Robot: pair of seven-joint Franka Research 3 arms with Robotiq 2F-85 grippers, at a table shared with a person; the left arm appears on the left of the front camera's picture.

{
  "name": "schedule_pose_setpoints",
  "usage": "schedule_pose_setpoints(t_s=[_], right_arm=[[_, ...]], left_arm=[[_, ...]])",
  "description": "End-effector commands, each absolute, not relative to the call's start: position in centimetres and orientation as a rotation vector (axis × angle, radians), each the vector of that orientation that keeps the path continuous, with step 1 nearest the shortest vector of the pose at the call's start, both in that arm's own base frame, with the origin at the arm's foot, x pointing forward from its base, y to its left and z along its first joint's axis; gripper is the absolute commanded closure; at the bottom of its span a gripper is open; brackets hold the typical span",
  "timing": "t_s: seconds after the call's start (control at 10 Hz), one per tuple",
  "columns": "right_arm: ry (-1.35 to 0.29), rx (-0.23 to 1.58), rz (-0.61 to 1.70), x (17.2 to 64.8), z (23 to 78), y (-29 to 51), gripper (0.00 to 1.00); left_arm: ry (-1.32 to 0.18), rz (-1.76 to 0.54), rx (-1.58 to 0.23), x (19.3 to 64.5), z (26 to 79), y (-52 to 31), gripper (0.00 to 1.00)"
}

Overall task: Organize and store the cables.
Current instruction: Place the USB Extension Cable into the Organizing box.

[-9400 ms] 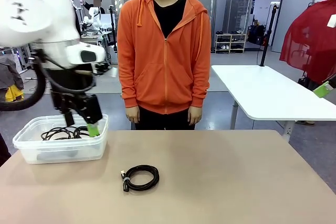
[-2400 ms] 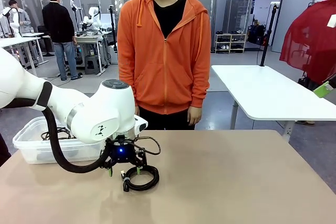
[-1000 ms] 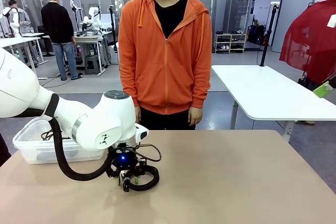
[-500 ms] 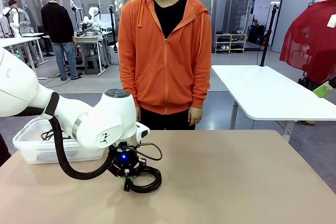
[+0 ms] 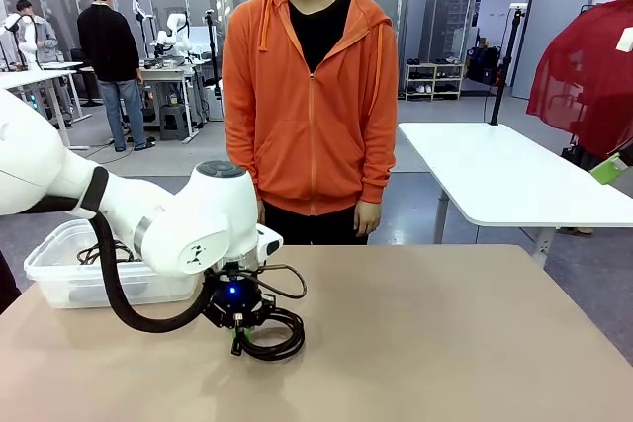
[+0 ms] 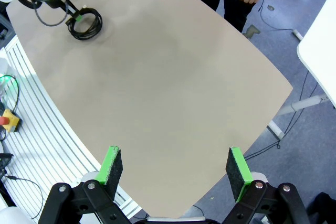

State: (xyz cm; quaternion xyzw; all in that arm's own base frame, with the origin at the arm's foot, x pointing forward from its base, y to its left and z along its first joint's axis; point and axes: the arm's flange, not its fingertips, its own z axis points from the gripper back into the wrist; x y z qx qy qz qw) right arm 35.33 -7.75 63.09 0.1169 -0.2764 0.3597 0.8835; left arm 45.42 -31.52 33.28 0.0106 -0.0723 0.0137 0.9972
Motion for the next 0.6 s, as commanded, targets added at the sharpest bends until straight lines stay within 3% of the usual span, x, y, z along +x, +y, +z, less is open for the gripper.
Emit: schedule_pose_setpoints(t_s=[0.0, 0.3, 0.5], right_arm=[[-0.569, 0.238, 0.754, 35.2, 63.1, -7.8, 0.00], [-0.569, 0.238, 0.754, 35.2, 63.1, -7.8, 0.00], [-0.569, 0.238, 0.754, 35.2, 63.1, -7.8, 0.00]], left_arm=[[-0.218, -0.026, 0.055, 42.1, 38.9, -31.5, 0.95], [-0.217, -0.068, 0.088, 40.7, 44.4, -31.2, 0.95], [-0.232, -0.070, 0.079, 40.9, 45.0, -31.7, 0.95]])
